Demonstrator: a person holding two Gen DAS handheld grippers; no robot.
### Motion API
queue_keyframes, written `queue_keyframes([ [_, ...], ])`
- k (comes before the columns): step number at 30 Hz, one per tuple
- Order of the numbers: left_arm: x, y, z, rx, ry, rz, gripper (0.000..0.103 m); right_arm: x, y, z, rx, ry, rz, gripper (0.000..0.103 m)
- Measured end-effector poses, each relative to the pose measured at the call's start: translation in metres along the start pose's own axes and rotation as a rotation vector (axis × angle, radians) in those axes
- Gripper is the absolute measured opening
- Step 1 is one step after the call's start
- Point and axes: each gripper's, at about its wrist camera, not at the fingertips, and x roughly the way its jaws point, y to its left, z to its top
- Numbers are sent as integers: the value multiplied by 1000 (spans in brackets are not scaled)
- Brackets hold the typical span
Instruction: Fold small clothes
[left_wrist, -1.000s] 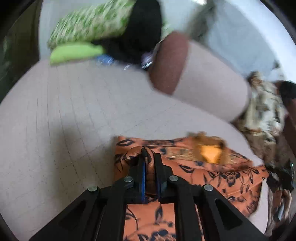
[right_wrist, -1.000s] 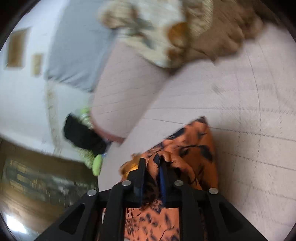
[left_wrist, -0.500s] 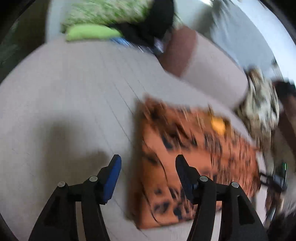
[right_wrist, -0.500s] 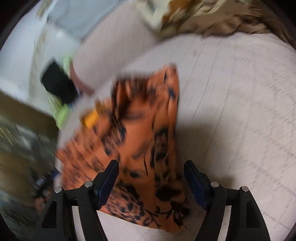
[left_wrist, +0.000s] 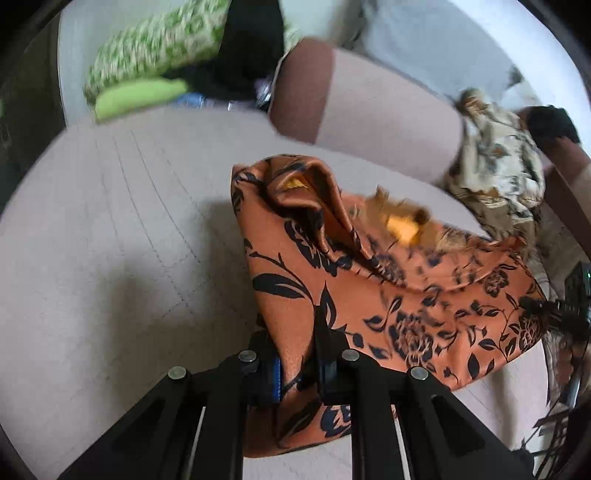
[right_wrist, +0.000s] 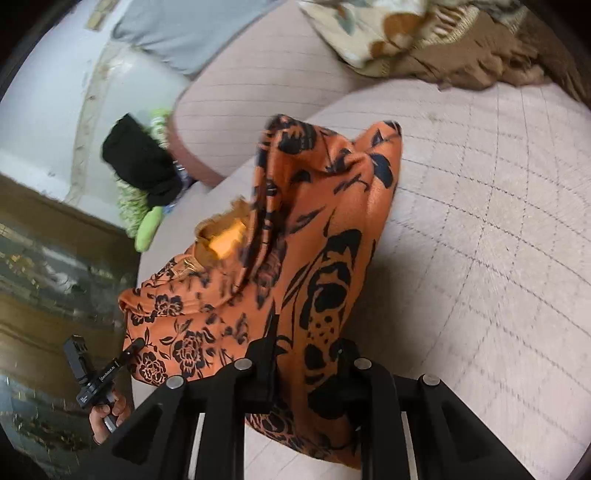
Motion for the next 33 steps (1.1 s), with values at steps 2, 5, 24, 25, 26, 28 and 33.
queue_keyframes([
  [2, -23, -3, -10, 5, -19, -15, 14, -19, 6, -15, -17, 1, 17, 20],
  [5, -56, -4, -37, 3, -38, -33, 14, -42, 7, -45, -38, 9, 26, 20],
  [24, -59, 29, -107, -10, -44, 60, 47, -119, -42, -127, -126, -118, -144, 67],
  [25, -54, 28, -106, 32, -40, 66, 47, -115, -39, -117, -157, -117, -148, 67],
  [26, -48, 24, -102, 70, -36, 71, 47, -100, -27, -102, -182, -109, -163, 67],
  [28, -32, 18, -98, 134, -8, 73, 47, -76, -16, -83, -241, -87, -235, 67],
  [33, -13, 19, -88, 164, 4, 74, 47, -25, -11, -64, -291, -31, -315, 53],
])
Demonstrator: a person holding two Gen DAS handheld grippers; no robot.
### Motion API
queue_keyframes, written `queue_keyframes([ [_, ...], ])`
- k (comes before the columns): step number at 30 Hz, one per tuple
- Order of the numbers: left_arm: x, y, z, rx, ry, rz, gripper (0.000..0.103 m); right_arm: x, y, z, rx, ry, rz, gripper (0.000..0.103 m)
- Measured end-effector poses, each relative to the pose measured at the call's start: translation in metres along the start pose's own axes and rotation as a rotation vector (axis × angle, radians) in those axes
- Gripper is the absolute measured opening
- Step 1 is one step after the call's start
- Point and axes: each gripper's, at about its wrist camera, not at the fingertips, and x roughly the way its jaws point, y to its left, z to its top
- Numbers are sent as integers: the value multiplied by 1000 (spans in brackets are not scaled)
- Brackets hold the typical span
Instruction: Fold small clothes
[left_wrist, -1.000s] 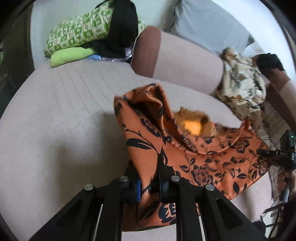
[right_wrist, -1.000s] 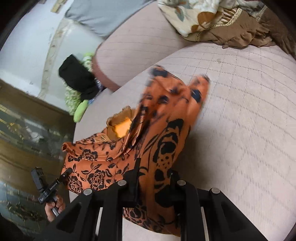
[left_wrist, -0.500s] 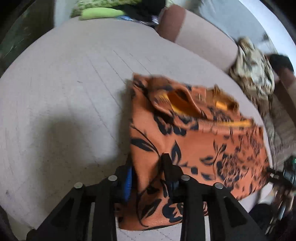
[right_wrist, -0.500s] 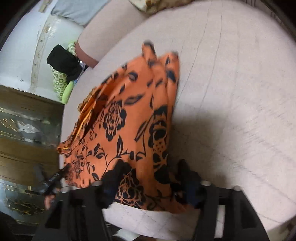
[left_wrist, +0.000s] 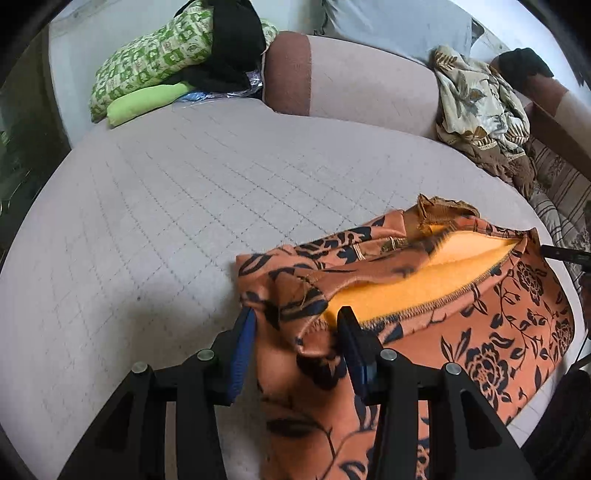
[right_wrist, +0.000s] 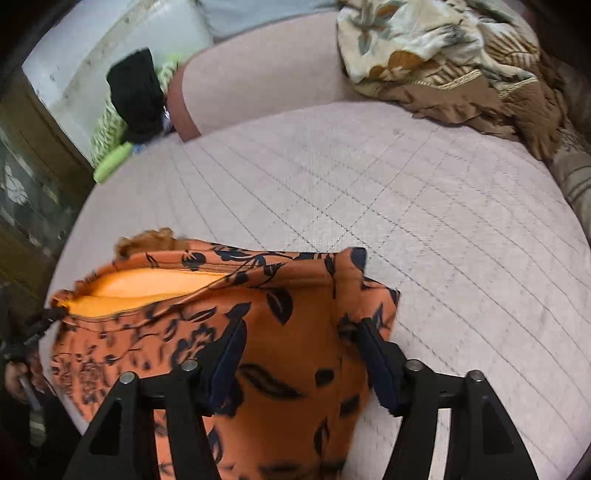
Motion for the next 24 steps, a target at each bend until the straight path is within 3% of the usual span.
queue_keyframes([
  [1, 2, 1, 1, 0, 0, 2, 47, 4, 2, -1, -3, 15, 4, 38],
  [2, 5, 2, 3, 3, 5, 2, 47, 6, -2, -3, -8, 38, -4, 14],
  [6, 17, 3, 14, 11, 9, -1, 47, -6, -7, -5, 21, 22, -8, 4],
  [7, 18, 3, 17, 15, 8, -4, 40, -13, -8, -5, 24, 10, -3, 4],
  [8, 19, 3, 19, 18, 10, -4, 17, -16, -7, -4, 24, 3, -4, 3],
  [9, 23, 4, 22, 15, 25, -4, 10, -23, -6, -5, 23, -7, -7, 3],
  [13, 24, 15, 31, -60, 33, -37, 13, -31, -5, -2, 40, -18, 9, 4],
  [15, 15, 25, 34, -128, 15, -74, 23, -29, -6, -3, 50, -16, 37, 7],
  [16, 8, 29, 35, -152, -10, -82, 43, -24, -3, -3, 50, -19, 34, 9],
  [17, -3, 34, 35, -180, -51, -96, 57, -26, -4, -6, 47, -31, 39, 24],
  [18, -15, 39, 35, -206, -99, -110, 78, -27, -5, -8, 47, -40, 48, 58],
  [19, -24, 42, 34, -216, -130, -115, 81, -28, -6, -11, 53, -48, 54, 77],
  [20, -30, 44, 34, -214, -140, -113, 81, -29, -7, -15, 60, -74, 54, 83],
  [24, -33, 39, 23, -121, -113, -102, 81, -25, -8, -18, 58, -94, 57, 83],
])
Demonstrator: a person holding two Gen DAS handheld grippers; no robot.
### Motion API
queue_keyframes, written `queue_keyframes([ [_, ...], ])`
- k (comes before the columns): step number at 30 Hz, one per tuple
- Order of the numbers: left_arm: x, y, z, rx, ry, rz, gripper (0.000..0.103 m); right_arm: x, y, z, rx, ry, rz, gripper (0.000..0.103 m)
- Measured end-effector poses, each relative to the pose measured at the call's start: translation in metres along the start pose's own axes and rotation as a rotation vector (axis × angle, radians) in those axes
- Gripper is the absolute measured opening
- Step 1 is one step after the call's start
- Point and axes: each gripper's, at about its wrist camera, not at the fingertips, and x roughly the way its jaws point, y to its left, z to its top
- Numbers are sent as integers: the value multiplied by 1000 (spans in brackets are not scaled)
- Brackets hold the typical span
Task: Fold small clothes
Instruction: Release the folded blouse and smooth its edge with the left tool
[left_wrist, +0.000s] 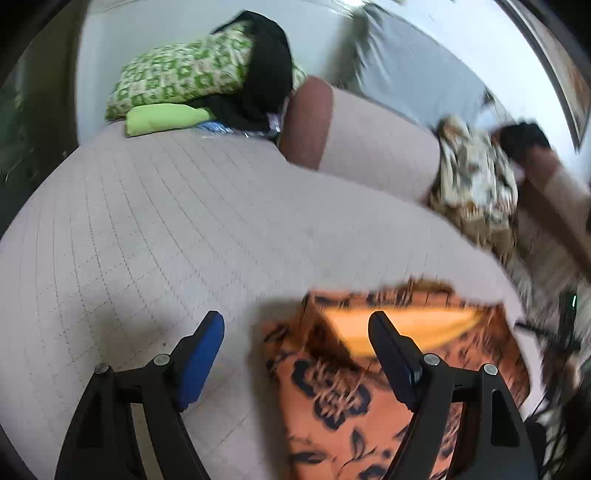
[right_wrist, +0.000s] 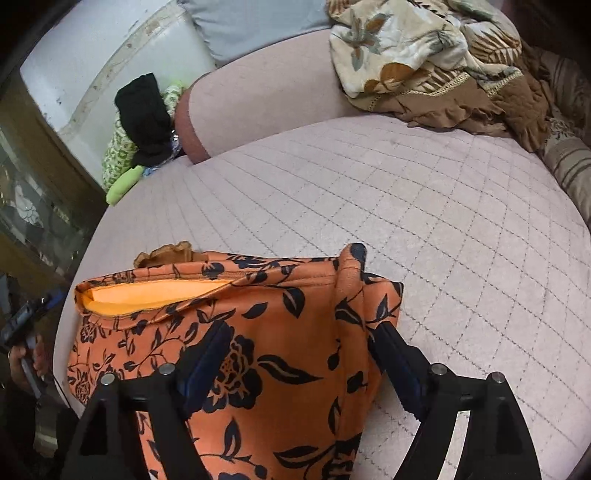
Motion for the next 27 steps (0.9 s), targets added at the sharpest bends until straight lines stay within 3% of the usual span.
queue_keyframes([
  [5, 24, -18, -21, 168, 89, 19, 81, 18, 3, 9, -36, 25, -38, 81],
  [7, 35, -25, -23, 216, 101, 32, 81, 28, 2, 12, -35, 45, -52, 76],
  [9, 46, -31, -19, 242, 114, 39, 81, 39, -1, 14, -16, 87, -46, 43],
  [10, 52, -33, -15, 249, 124, 38, 79, 42, -1, 13, -21, 98, -54, 37],
  [15, 75, -32, 9, 235, 155, 34, 51, 41, -2, 12, -31, 106, -50, 34],
  [19, 91, -24, 19, 173, 206, 28, 17, 42, -5, 13, -31, 118, -41, 31],
  [25, 101, -7, 24, 67, 242, -18, 8, 46, -10, 15, -3, 140, -8, 26],
  [27, 100, -7, 23, 56, 244, -21, 7, 47, -13, 17, 20, 147, 9, 11],
])
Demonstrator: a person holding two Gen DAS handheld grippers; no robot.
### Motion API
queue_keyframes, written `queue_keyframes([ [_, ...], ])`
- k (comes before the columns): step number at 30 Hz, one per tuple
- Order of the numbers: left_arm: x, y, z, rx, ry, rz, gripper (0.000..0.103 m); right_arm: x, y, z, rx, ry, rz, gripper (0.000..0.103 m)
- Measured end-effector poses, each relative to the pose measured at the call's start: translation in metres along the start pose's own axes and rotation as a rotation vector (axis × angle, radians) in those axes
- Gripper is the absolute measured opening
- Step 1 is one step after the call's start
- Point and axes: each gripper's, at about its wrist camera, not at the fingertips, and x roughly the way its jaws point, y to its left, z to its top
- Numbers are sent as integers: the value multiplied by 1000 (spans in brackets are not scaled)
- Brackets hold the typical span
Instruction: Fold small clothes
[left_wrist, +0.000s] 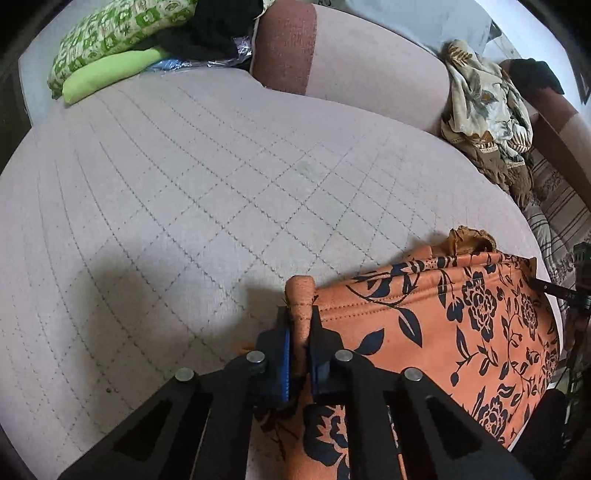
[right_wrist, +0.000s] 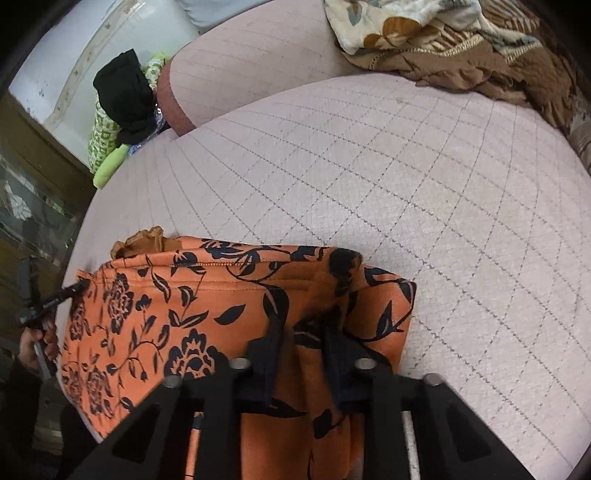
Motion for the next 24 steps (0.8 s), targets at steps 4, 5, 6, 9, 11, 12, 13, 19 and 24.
queue_keyframes([
  [4, -34, -7, 1, -31, -86, -14, 6, -22, 1, 4, 48, -30, 47, 8],
  [5, -53, -13, 0, -33, -124, -30, 6, -34, 3, 5, 55, -52, 62, 8],
  [6, -69, -18, -2, -24, -152, -46, 6, -49, 5, 6, 60, -74, 87, 7],
  [9, -121, -42, -15, 41, -234, -43, 6, -94, 12, 1, 54, -146, 125, 7],
  [11, -150, -54, -28, 65, -265, -43, 6, -118, 15, -8, 51, -182, 136, 7],
  [12, -159, -55, -32, 69, -274, -42, 6, -130, 16, -16, 55, -201, 142, 7],
  [13, -171, -58, -39, 75, -291, -45, 6, -143, 16, -25, 61, -223, 151, 7],
  [19, -202, -57, -56, 80, -318, -77, 6, -185, 14, -63, 99, -285, 227, 7],
  [24, -102, -11, -15, -49, -149, -42, 6, -120, -21, -20, 155, -164, 184, 8],
])
